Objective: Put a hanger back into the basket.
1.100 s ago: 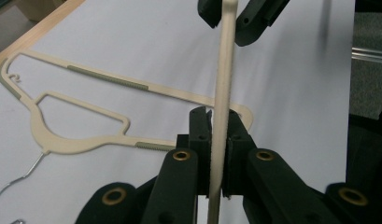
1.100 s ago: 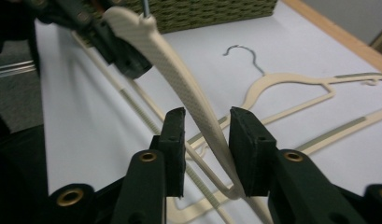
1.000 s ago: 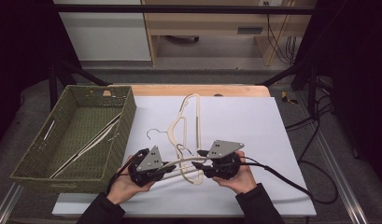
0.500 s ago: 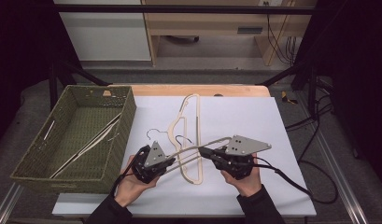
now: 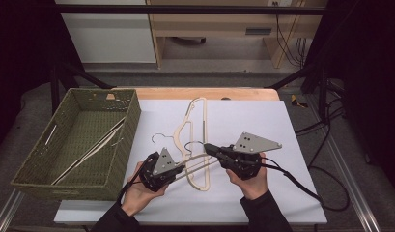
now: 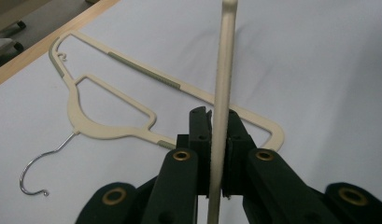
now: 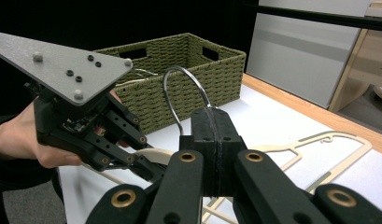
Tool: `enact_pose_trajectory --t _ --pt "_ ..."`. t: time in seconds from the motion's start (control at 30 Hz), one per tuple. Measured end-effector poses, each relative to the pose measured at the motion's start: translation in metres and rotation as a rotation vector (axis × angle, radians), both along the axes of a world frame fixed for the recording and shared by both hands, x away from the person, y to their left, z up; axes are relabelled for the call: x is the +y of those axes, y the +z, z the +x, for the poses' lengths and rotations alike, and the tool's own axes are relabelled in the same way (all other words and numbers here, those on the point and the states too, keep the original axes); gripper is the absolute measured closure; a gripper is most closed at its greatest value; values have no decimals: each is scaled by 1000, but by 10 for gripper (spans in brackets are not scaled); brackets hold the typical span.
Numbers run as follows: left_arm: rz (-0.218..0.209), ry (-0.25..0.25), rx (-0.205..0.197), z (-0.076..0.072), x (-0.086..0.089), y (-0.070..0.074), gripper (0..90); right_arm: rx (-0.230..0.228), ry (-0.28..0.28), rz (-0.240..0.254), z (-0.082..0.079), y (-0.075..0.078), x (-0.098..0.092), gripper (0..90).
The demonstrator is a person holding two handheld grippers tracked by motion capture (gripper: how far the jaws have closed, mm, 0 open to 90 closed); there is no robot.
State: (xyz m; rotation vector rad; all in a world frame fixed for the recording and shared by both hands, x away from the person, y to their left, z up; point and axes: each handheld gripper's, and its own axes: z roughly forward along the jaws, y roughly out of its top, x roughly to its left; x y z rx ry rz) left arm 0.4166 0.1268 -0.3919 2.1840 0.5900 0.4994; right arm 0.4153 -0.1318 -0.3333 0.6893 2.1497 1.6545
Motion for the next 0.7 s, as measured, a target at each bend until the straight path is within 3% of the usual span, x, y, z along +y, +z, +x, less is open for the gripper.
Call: enact_pose_trajectory --t 0.1,0.23,0.3,0.4,0.5,0.57,0.7 --pt "-13 3 -6 -4 3 5 850 -8 2 -1 -1 1 -2 900" --pt "-67 19 -25 -9 10 23 849 4 -29 -12 0 -4 -10 800" --pt "-90 33 -41 -11 15 36 850 35 -54 -10 0 -12 -20 704" --pt "-117 47 -77 -12 20 59 850 52 -72 -11 0 -17 -27 626" --pt "-121 38 -110 -13 26 82 849 68 -122 -19 0 -25 -37 501" --pt "-148 30 -117 -13 30 96 849 88 -151 -22 1 -31 -43 404" --pt "-138 26 -165 -14 44 121 848 120 -218 -23 4 -45 -57 243"
